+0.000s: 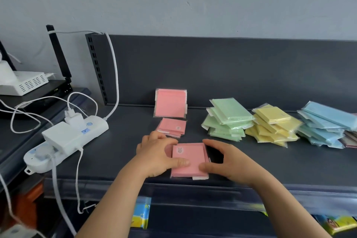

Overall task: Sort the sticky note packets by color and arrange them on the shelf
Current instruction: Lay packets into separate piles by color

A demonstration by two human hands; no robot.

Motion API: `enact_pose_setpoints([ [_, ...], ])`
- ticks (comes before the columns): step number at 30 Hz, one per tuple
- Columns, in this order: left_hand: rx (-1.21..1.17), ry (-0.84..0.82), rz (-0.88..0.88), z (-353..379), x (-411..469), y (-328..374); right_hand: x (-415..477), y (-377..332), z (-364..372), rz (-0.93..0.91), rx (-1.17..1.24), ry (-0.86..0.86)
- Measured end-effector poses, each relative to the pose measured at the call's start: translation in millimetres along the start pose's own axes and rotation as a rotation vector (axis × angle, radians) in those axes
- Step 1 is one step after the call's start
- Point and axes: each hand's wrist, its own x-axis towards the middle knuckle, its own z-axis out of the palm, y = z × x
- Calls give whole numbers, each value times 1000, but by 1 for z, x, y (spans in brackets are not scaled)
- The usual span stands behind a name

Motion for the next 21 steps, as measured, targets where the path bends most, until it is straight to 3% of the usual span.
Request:
enact_pose_setpoints([
  [7, -15, 11, 32, 3, -3, 3, -6, 5, 1, -36, 175, -15],
  [15, -562, 242, 88, 13, -5, 8, -3, 4, 7, -48, 428, 74],
  [21, -814, 318, 100, 17, -6, 9, 1, -5, 8, -106, 382, 105],
])
